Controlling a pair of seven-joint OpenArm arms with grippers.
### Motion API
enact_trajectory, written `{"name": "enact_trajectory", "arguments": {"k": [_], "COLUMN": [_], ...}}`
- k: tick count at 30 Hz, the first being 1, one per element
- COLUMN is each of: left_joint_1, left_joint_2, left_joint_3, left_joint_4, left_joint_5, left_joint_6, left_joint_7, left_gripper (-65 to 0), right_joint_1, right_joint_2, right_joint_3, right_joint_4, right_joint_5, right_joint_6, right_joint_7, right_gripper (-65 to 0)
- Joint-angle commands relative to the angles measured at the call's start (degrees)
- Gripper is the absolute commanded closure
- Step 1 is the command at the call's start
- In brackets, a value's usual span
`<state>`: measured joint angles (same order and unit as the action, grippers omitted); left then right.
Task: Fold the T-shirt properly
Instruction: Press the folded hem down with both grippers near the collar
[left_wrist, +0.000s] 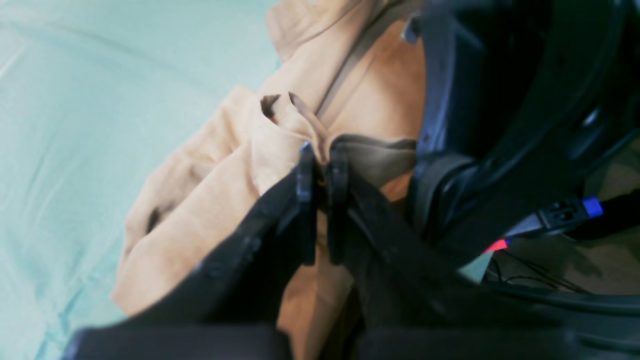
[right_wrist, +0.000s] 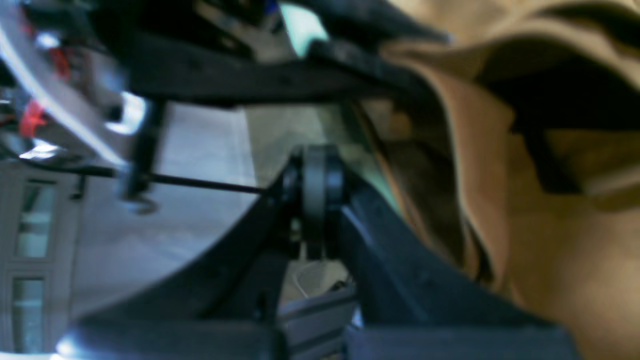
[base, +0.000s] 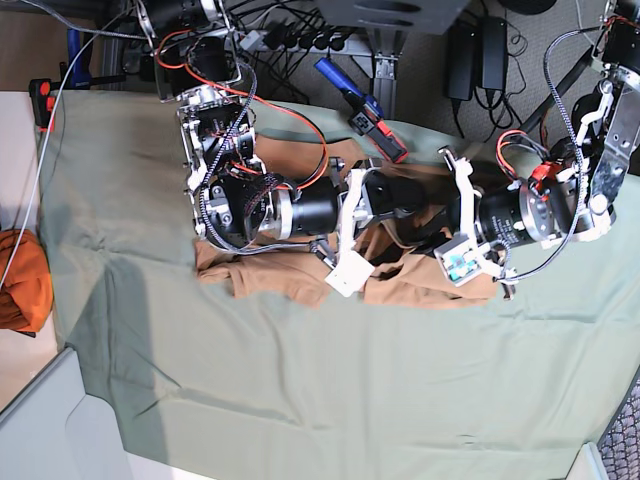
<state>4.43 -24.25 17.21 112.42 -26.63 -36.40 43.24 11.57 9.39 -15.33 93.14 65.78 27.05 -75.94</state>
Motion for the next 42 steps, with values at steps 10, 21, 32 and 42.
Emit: {"name": "enact_trajectory", "arguments": {"k": [10, 21, 32, 42], "left_joint_1": [-0.9, 1.3, 1.3, 1.3], "left_joint_2": [0.0, 3.6, 3.6, 3.6], "left_joint_3": [-0.2, 4.0, 9.5, 9.5], "left_joint_4": [0.7, 0.7, 0.7, 0.7], "left_joint_5": [-5.7, -5.1, -1.8, -1.9], "left_joint_6": [-0.7, -3.5, -3.5, -3.5], "left_joint_7": [-0.1, 0.8, 1.1, 1.1], "left_gripper": [0.0, 0.0, -7.0, -35.7], "right_joint_1": [1.5, 3.5, 3.5, 3.5], "right_joint_2": [0.4, 0.4, 0.4, 0.4], "right_joint_3": [0.2, 0.2, 0.2, 0.3], "right_joint_4": [-3.4, -5.5, -5.5, -5.5], "right_joint_5": [-6.8, -12.4, -14.6, -14.9], "right_joint_6": [7.9, 7.9, 7.8, 7.8], "right_joint_7": [3.8, 9.4, 9.8, 9.8], "right_gripper": [0.0, 0.0, 0.0, 0.0]}}
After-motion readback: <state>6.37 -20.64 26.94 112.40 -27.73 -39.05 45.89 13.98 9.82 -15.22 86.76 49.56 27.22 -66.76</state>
